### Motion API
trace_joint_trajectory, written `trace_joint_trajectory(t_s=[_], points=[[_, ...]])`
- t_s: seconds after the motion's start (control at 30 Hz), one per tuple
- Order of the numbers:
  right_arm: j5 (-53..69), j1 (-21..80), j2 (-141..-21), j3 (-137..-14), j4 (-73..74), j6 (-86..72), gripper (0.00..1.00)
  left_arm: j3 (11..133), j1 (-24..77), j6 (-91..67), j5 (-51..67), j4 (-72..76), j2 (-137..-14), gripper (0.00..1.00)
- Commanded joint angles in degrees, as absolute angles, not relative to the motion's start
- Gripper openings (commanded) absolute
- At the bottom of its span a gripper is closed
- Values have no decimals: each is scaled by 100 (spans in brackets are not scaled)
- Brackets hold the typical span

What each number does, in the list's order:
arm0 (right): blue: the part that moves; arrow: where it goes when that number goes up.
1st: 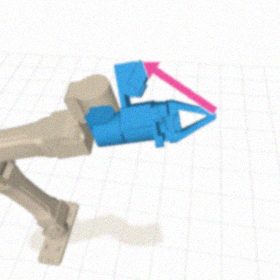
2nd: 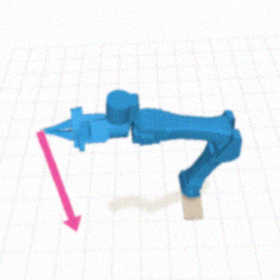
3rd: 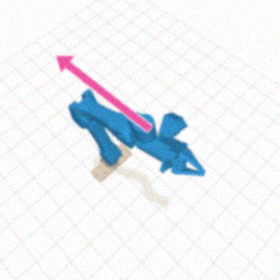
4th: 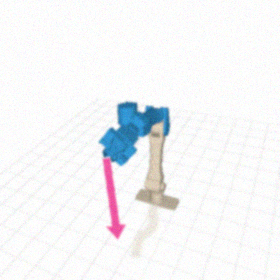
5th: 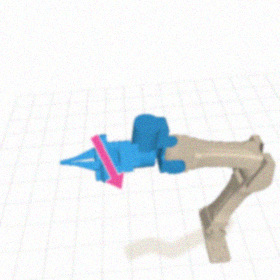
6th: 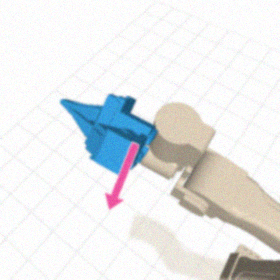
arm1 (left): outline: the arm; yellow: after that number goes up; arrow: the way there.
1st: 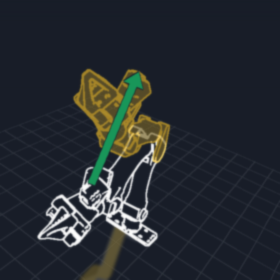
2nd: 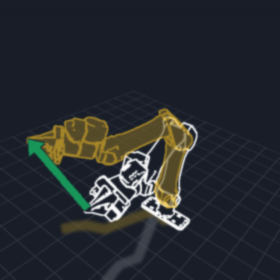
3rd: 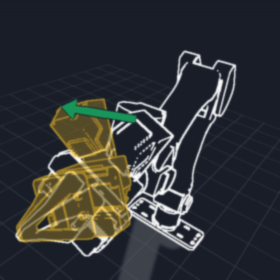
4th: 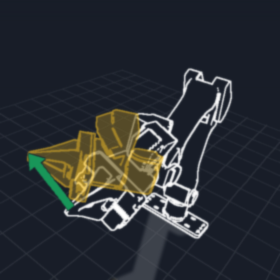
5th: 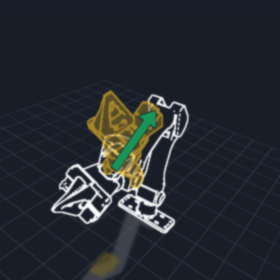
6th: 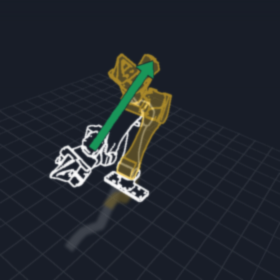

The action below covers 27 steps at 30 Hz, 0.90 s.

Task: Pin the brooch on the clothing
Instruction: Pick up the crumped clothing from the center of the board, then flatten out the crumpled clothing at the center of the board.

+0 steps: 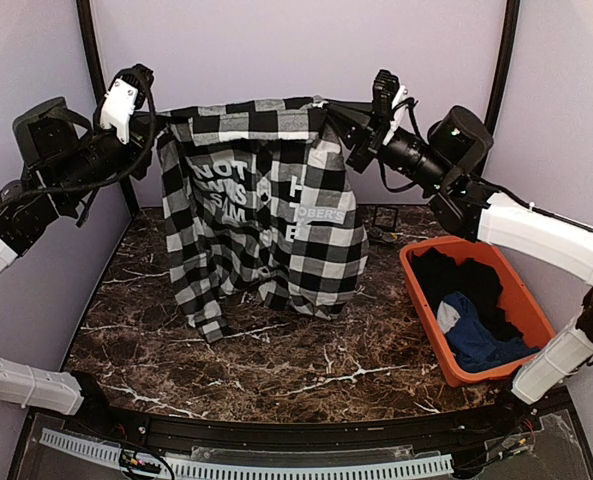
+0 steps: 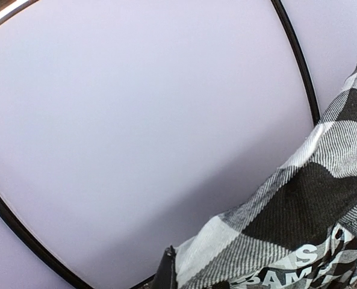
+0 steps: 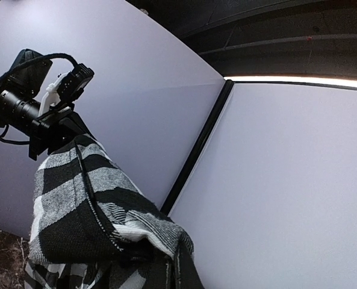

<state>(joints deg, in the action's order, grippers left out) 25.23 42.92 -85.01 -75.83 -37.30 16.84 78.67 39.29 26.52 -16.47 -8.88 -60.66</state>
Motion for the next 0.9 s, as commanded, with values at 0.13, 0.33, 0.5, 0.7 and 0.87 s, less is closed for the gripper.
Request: trace_joint_trajectory(t_s=[0.13,0.33,0.5,0.7,0.87], points=[[2728,4324,-8305,-8099,-3850,997,0,8067,3863,2768,-1594,-511,-5398,1],[3478,4414,-7661,-7855,-3170,473,0,7917,3867,2114,369,-1234,-4688,1],[3430,4564,-7106,-7750,-2852,463,0,7893,3864,1764,871,-1727,-4336,1],[3472,4664,-7326,-8347,-2535,139,0,8089,3860,1654,1312,-1425,-4399,1],[1685,4638,-8105,-8803,-1638,505,0,7973,3867,1525,-1127,-1897,-4999,1]])
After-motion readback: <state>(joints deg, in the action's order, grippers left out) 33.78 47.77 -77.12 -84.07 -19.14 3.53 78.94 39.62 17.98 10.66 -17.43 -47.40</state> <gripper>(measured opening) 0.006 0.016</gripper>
